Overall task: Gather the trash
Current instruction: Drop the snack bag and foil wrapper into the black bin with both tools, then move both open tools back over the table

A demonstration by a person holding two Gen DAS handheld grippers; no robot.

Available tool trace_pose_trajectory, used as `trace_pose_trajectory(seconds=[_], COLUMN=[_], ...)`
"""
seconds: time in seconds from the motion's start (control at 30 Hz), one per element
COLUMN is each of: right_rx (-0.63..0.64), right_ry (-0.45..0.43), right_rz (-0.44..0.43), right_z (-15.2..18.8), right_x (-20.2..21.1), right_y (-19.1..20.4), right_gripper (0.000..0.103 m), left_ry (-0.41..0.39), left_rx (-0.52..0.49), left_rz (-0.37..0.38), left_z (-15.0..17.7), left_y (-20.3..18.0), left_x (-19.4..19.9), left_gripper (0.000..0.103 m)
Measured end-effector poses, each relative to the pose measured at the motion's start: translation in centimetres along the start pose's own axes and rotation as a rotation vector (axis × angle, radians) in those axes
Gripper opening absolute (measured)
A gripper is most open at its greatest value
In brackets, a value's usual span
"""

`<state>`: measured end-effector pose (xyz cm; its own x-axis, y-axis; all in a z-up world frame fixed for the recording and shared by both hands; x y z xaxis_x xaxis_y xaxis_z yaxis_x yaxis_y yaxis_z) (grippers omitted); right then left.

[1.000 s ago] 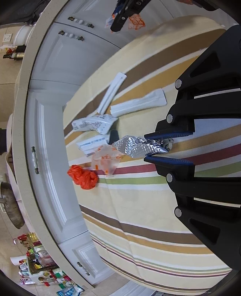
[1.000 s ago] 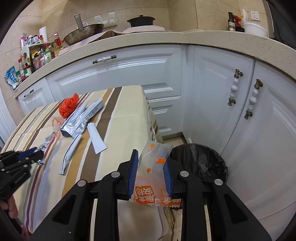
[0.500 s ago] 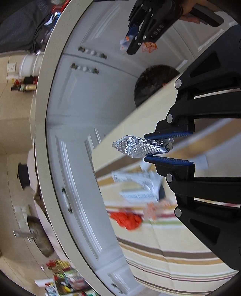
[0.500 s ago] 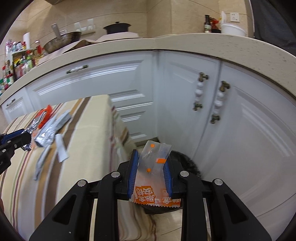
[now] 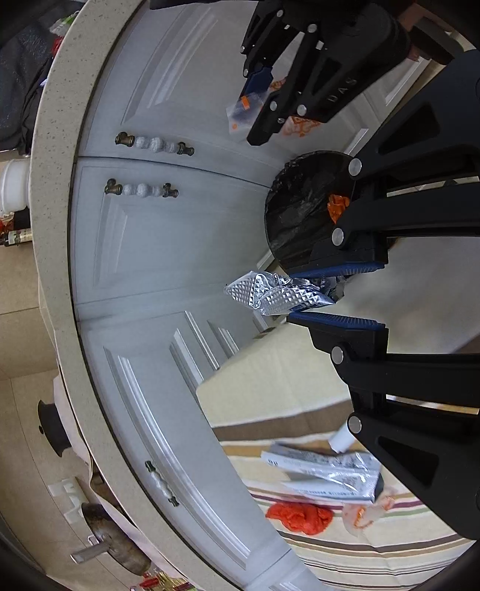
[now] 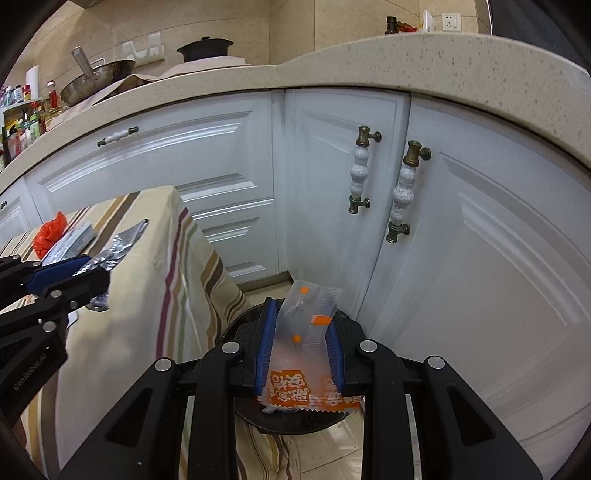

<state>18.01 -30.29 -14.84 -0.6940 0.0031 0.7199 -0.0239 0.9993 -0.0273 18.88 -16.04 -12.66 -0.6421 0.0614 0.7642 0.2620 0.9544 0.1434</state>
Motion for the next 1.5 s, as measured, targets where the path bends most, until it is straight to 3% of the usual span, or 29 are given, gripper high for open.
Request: trace_pose_trajectory(seconds=[0.13, 0.17, 0.2, 0.23, 0.53, 0.9, 1.1, 1.5], right_rx=[-0.015, -0.021, -0.035, -0.05, -0.082, -0.076, -0.036, 0.123], right_ry=[-0.001, -0.003, -0.006, -0.006, 0.017, 0.023, 0.013, 0.005], right_rz=[-0.006, -0.01, -0.01, -0.007, 0.005, -0.02, -0.079, -0.218], right_z=[-0.6, -0.7, -0.8, -0.9, -0.4, -0.1, -0.3, -1.1], right_x=[-1.2, -1.5, -2.0, -2.3, -3.2, -2.0, -0.5, 1.4], right_y=[-0.6, -0.8, -1.1, -1.4, -2.3, -0.3, 3.5, 14.1], right_gripper=[0.027, 0.034, 0.043, 0.046, 0.048, 0.049, 0.05, 0.051], left_ry=[0.03, 0.032, 0.031, 0.028, 0.041, 0.012, -0.004, 0.043], left_rx=[-0.028, -0.034, -0.035, -0.034, 0.024, 0.103, 0.16, 0.316], left_rz=[0.015, 0.011, 0.001, -0.007, 0.003, -0.029, -0.087, -0.218], left_z=[-1.1, -1.3, -1.5, -1.6, -1.9, -0.1, 2.0, 8.6], left_y=[-1.4, -1.7, -1.8, -1.8, -0.4, 4.4, 8.6, 18.7], left_x=[-2.0, -2.4, -2.8, -3.1, -3.4, -0.1, 2.4, 5.9], left_gripper=[0.021, 0.026, 0.042, 0.052, 0.058, 0.058, 0.058, 0.058])
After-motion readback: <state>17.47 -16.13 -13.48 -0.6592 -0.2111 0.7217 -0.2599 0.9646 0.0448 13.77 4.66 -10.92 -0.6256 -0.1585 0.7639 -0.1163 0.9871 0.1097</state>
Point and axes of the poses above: each gripper's, at about its wrist camera, not at the fingertips, and x roughly against the way its jaws point, y to its left, z to its underside, the point moved 5 cm from there along -x, roughly the way its jaws point, and after that the axes turned 7 degrees about y, right-handed, at the moved point
